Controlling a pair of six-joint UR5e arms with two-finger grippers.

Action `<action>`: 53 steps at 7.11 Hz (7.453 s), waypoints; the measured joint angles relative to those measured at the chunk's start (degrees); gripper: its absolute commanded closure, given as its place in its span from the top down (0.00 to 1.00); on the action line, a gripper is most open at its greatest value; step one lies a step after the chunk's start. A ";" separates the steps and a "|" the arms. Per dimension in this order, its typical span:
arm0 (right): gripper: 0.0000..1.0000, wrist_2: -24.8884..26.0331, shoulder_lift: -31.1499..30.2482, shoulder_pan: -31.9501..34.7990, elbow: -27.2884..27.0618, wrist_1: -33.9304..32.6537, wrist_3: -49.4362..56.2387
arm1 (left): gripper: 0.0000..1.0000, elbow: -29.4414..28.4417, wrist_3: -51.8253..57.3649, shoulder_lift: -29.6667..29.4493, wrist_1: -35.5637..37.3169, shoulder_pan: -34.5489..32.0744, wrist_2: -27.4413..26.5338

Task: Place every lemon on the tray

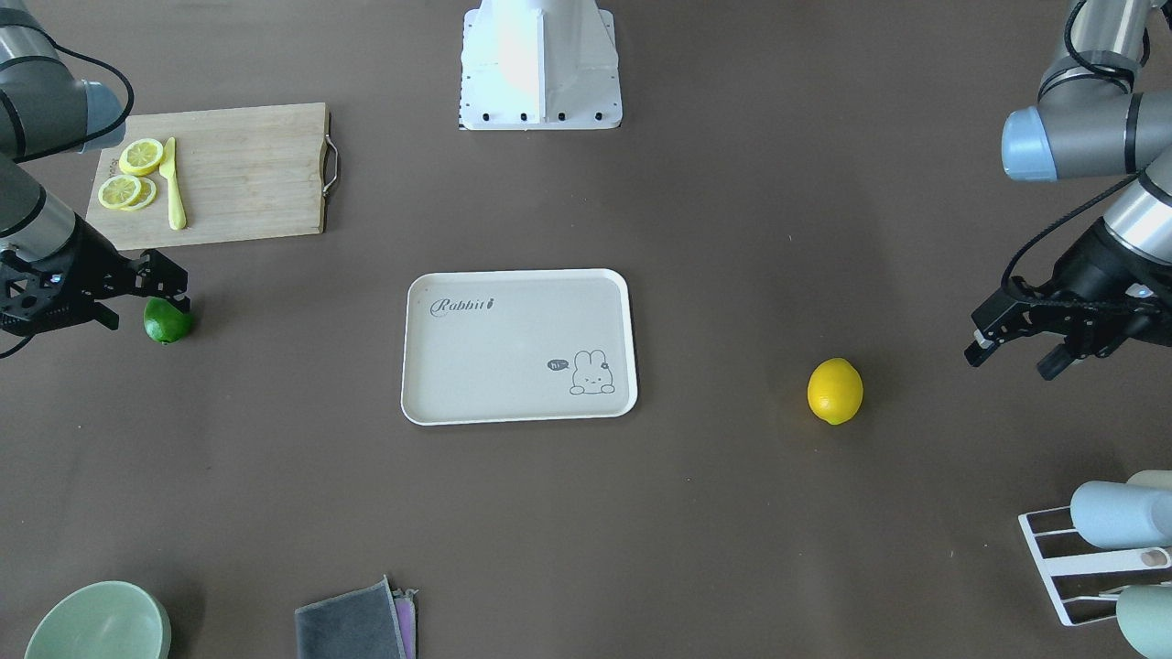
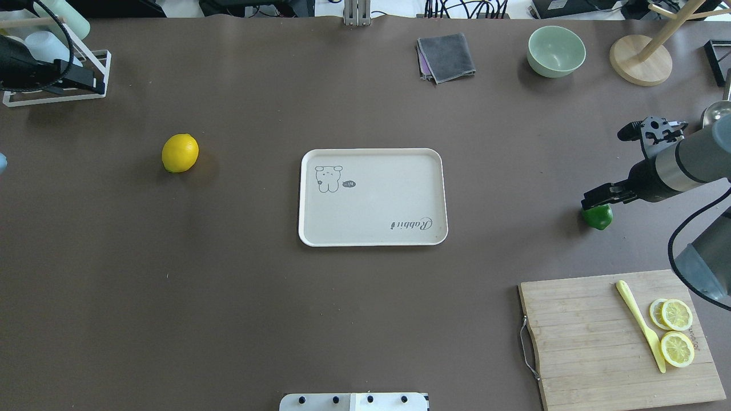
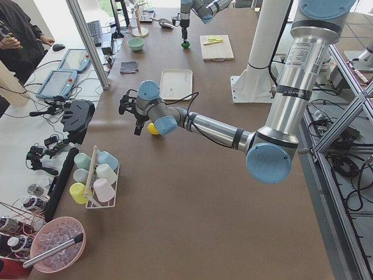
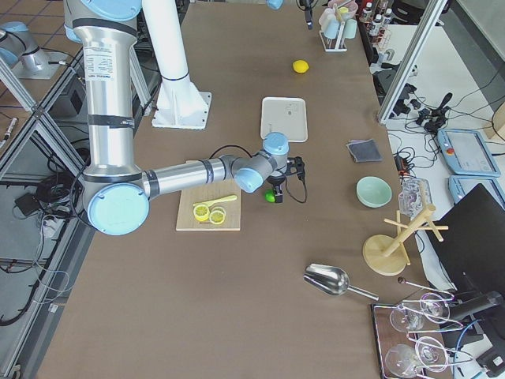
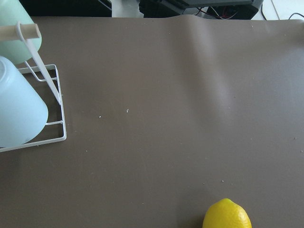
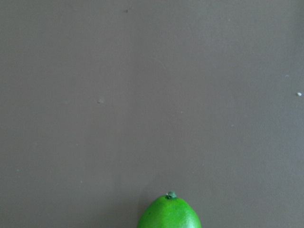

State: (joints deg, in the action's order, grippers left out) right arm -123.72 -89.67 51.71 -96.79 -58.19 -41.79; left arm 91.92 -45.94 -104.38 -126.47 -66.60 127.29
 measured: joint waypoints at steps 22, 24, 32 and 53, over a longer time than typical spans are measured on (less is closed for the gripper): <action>0.00 -3.06 11.25 0.19 -13.56 -18.54 -9.19 | 0.97 -8.82 8.51 -5.06 -2.59 18.14 -16.41; 0.00 -2.41 11.27 -0.49 -14.17 -18.54 -9.82 | 0.82 -9.95 6.39 -5.57 -2.77 18.29 -16.45; 0.00 -0.13 13.19 -3.61 -14.46 -18.67 -12.54 | 0.00 -7.13 -2.74 -13.50 3.76 17.62 -13.41; 1.00 16.65 36.62 -18.43 12.98 -11.15 -27.27 | 0.98 -6.65 -26.35 -25.93 7.02 33.33 -31.05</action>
State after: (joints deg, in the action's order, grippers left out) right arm -107.07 -53.06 33.28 -83.81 -69.34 -69.06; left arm 85.26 -72.29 -130.31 -119.45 -33.27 96.24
